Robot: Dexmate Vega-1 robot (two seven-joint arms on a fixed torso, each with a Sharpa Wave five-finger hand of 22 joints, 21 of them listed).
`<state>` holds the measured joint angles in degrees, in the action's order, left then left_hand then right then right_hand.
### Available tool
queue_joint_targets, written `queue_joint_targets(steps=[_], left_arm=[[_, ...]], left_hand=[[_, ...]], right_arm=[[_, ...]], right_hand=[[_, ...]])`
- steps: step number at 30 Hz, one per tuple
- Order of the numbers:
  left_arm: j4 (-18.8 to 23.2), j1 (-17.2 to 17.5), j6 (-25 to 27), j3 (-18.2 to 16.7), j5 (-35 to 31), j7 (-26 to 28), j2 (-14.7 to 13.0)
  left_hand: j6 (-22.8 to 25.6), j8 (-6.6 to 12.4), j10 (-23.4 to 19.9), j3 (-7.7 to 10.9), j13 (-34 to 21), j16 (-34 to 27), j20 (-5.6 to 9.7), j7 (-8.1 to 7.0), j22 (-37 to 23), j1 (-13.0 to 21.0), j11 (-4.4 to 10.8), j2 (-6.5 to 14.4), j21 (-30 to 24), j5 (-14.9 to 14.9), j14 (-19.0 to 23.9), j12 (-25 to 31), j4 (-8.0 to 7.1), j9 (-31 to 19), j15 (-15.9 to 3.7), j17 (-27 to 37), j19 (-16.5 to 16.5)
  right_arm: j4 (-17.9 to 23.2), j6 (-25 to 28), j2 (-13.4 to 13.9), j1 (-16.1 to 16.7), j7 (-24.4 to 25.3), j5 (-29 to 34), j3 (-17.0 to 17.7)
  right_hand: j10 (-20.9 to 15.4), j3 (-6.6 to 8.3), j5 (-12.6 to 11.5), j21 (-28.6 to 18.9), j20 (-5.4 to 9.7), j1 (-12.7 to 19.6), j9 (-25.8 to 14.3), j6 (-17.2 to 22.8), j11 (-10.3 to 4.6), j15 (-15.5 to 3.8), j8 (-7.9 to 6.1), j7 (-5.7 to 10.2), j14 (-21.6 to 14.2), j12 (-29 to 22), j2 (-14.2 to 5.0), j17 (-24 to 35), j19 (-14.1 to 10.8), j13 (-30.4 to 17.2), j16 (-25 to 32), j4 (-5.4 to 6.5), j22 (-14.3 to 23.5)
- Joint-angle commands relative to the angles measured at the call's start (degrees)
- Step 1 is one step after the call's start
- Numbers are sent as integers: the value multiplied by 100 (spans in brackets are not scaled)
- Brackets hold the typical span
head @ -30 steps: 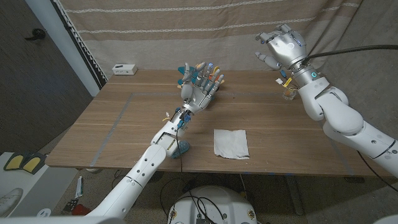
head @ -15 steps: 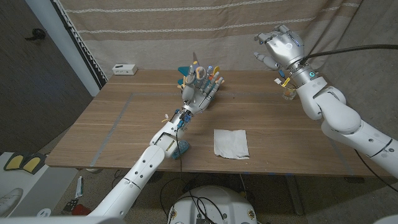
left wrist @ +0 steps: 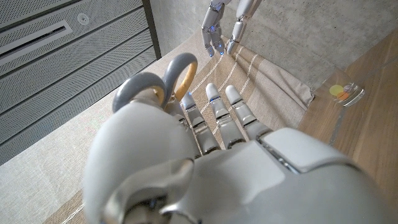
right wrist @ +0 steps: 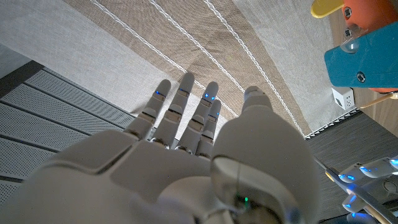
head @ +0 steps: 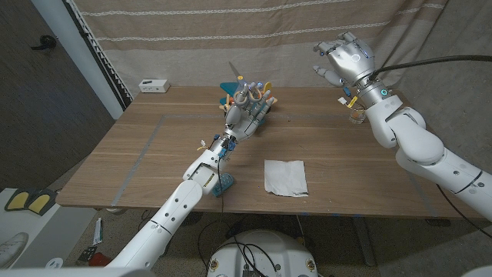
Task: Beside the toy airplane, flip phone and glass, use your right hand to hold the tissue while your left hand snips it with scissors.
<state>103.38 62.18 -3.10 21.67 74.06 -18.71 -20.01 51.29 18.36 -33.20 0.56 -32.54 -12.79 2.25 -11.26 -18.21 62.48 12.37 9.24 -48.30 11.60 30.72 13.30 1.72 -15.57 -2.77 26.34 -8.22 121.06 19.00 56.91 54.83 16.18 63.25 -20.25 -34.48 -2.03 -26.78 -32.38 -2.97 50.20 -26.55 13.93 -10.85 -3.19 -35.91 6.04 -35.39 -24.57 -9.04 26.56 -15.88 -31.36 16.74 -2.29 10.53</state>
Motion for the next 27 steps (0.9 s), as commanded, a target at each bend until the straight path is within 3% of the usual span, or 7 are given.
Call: queue_joint_targets(steps=[1,4,6,10,13,21,27], left_arm=[[-61,-65,-121,88,-125,-19,16],[-107,-82,-216,118,-213,-76,45],[-168,-111,-293,139,-286,-164,59],[-303,-179,-430,183,-398,-369,96],[-369,-212,-482,201,-435,-466,112],[-426,-250,-549,219,-517,-548,100],[-450,-266,-517,238,-482,-584,110]], left_hand=[[-196,19,-140,3389,232,30,236,-141,282,-80,5,94,-233,-113,73,-173,-339,-94,-1032,-105,106],[-172,49,-174,3640,288,29,232,-137,335,-200,4,91,-303,-126,87,-155,-287,-112,-1046,-126,121],[-26,126,-211,3720,347,50,288,-130,450,-566,1,-379,-358,-156,85,-132,-121,-58,-1025,-202,125],[210,177,-109,3833,476,86,321,-132,576,-676,-1,-994,-379,-160,-34,-176,450,127,-1016,-299,145],[537,247,94,3802,642,100,299,-140,623,-898,-2,-1317,-371,-143,-208,-233,583,239,-996,-361,172],[769,256,268,3754,832,123,253,-153,660,-1154,1,-1497,-332,-114,-496,-232,578,333,-950,-440,238],[723,140,275,3537,894,68,194,-151,690,-1620,2,-1815,-259,-14,-610,-158,490,400,-937,-476,252]], right_arm=[[-39,-22,23,-26,42,-47,-18],[-43,-22,32,-21,55,-58,-12],[-45,-25,41,-16,63,-71,-5],[-52,-37,58,-10,80,-91,3],[-64,-42,52,-18,102,-98,-3],[-73,-37,51,-35,104,-91,-24],[-63,-24,56,-40,77,-82,-33]], right_hand=[[16,-33,-27,5,11,-32,-7,27,4,-977,28,7,36,-31,4,12,-46,-7,25,-30,26],[12,-34,-28,8,11,-37,-3,30,1,-978,33,13,39,-34,2,9,-48,-9,22,-27,27],[3,-34,-28,12,11,-36,1,28,-7,-980,39,21,37,-38,2,11,-48,-9,25,-30,27],[14,-32,-30,19,11,-31,11,34,1,-983,49,17,37,-32,1,13,-52,-6,30,-36,27],[8,-32,-30,27,11,-28,19,37,6,-981,59,13,37,-37,-1,17,-52,-10,37,-41,28],[8,-34,-31,42,9,-33,34,37,-10,-982,80,16,45,-37,-3,15,-51,-9,37,-42,29],[7,-38,-34,54,8,-46,45,45,-21,-980,91,16,49,-37,-5,6,-50,-7,31,-35,29]])
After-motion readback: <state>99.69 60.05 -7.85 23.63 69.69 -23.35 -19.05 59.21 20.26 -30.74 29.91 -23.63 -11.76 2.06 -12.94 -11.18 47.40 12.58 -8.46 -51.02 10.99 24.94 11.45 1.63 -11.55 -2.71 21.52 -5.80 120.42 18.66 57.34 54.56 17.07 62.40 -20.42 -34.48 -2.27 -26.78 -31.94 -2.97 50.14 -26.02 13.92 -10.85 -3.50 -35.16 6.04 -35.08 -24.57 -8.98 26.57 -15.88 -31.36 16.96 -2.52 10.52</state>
